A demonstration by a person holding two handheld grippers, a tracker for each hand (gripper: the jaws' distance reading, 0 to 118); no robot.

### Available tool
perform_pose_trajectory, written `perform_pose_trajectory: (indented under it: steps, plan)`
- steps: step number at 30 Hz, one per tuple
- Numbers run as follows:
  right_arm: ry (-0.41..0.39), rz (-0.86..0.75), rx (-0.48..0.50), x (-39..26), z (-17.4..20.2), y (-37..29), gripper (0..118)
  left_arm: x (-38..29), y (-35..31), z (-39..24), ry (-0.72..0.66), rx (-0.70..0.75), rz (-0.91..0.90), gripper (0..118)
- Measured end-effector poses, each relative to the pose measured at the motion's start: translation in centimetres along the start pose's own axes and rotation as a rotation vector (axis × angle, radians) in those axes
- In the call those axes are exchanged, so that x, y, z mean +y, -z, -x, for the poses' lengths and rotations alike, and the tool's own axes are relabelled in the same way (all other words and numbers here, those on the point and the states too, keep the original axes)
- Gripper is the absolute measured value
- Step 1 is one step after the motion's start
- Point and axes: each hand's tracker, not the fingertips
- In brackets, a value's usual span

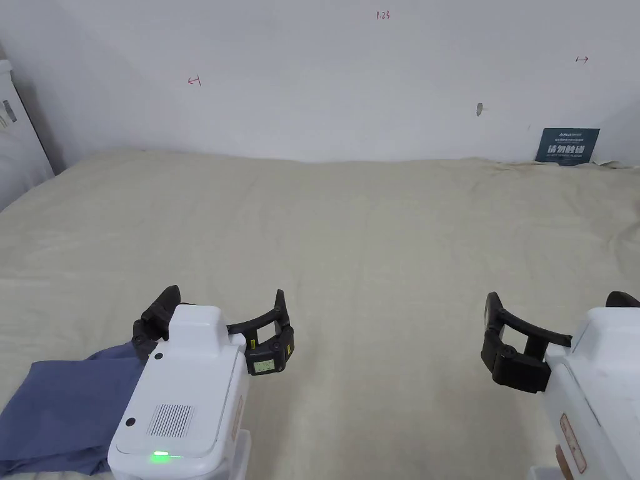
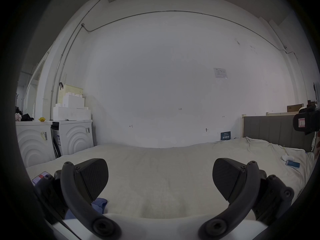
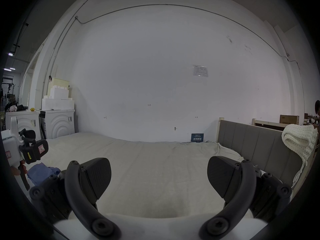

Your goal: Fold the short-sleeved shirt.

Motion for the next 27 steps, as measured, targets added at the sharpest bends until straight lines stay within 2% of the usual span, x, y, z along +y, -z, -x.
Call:
perform_pose_trajectory:
  steps: [27]
  plan:
    - [-0.006, 0.003, 0.003, 0.28, 0.23, -0.18, 112, -0.1, 0.12, 0.08, 0.005, 0.0, 0.005, 118]
